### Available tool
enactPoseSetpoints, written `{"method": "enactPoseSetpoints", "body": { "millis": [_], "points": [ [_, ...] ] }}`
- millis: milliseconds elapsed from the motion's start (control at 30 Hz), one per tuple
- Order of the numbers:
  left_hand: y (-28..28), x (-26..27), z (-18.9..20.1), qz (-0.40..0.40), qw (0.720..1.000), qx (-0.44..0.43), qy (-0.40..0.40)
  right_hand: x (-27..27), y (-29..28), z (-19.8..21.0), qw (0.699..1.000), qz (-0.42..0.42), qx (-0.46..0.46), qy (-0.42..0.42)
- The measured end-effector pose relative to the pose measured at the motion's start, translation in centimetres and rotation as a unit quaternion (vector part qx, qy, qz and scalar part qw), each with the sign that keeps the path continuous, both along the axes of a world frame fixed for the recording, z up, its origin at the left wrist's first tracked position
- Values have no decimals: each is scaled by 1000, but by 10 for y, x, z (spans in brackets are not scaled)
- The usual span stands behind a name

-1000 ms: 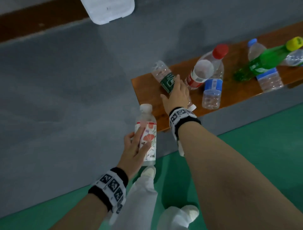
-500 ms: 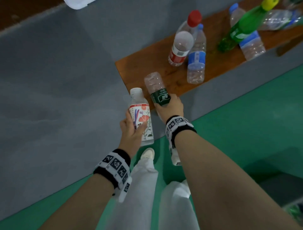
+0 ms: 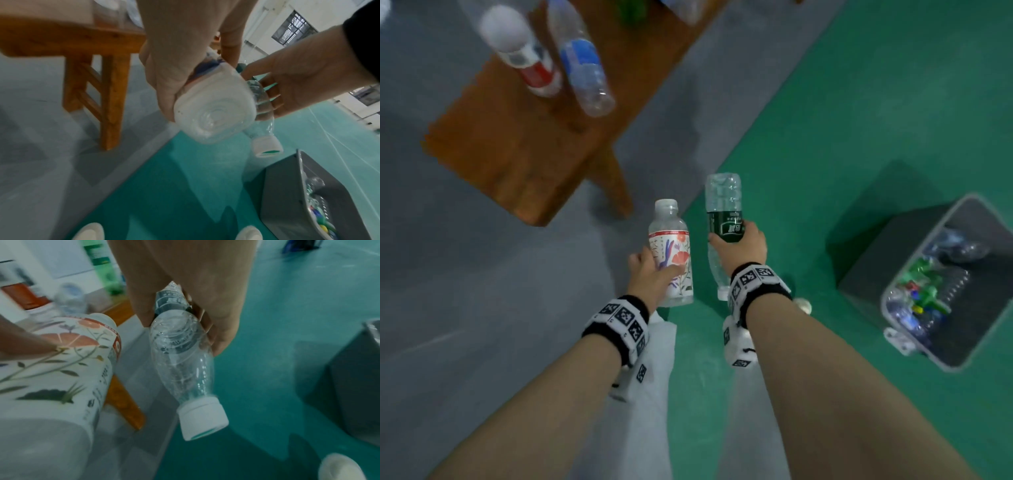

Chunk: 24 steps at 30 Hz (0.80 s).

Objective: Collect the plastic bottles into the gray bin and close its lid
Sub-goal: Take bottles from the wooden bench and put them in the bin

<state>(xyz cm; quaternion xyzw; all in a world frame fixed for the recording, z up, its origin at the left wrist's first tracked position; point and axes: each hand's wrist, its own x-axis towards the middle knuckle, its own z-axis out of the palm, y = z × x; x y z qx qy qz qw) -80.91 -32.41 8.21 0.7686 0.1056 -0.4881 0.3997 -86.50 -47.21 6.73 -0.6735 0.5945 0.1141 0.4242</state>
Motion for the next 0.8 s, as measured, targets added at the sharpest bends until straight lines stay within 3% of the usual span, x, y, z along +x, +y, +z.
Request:
{"method": "enactPoseSetpoints", "body": {
  "millis": [267,567,800],
  "points": [
    [-155,-133,-21,-138,990,4,2,-173,-124,-17,990,-137,22,17],
    [-333,-291,-67,-315,949,-3,-16,-357,-260,-56,961,-272,19,45],
    [-444,-392,-120,-385,922,-23,-14,-465,-341,-102,932,-353,-11,80]
  ]
}}
